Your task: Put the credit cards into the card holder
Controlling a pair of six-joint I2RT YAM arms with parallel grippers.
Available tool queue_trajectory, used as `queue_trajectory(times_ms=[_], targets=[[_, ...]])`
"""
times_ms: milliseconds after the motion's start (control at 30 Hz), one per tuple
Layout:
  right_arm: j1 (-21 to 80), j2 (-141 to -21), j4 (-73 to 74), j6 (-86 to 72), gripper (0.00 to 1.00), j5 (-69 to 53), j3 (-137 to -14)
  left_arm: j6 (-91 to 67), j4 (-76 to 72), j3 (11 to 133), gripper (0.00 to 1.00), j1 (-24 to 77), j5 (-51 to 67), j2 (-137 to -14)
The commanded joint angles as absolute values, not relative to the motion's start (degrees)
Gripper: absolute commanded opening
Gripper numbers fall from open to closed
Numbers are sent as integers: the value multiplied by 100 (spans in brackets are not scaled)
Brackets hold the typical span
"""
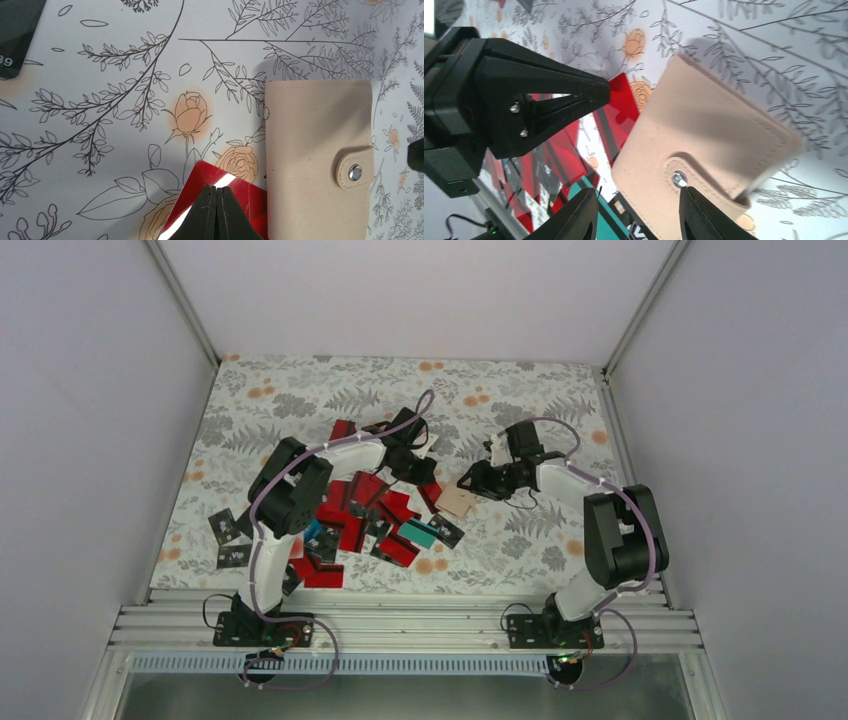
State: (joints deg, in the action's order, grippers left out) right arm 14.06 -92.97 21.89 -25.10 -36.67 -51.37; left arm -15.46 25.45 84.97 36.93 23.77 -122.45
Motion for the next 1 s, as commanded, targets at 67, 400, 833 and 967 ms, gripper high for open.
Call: queue_trajectory(times_ms=[67,400,833,967], targets=[[1411,-8941,2467,-2398,43,-2787,-5314,-1485,2447,8544,3,3719,1981,-11925],[1417,-7626,2170,-2291,100,-1606,-6425,-1142,2331,7386,85,3177,397,-9408],[1409,-6282,1111,-2070,100,440,-6593,-951,1518,5982,100,2390,-3176,-6321],[1413,-6192,1356,-1467,100,712,-6765,-210,788,5512,100,2380,-3403,-5863]])
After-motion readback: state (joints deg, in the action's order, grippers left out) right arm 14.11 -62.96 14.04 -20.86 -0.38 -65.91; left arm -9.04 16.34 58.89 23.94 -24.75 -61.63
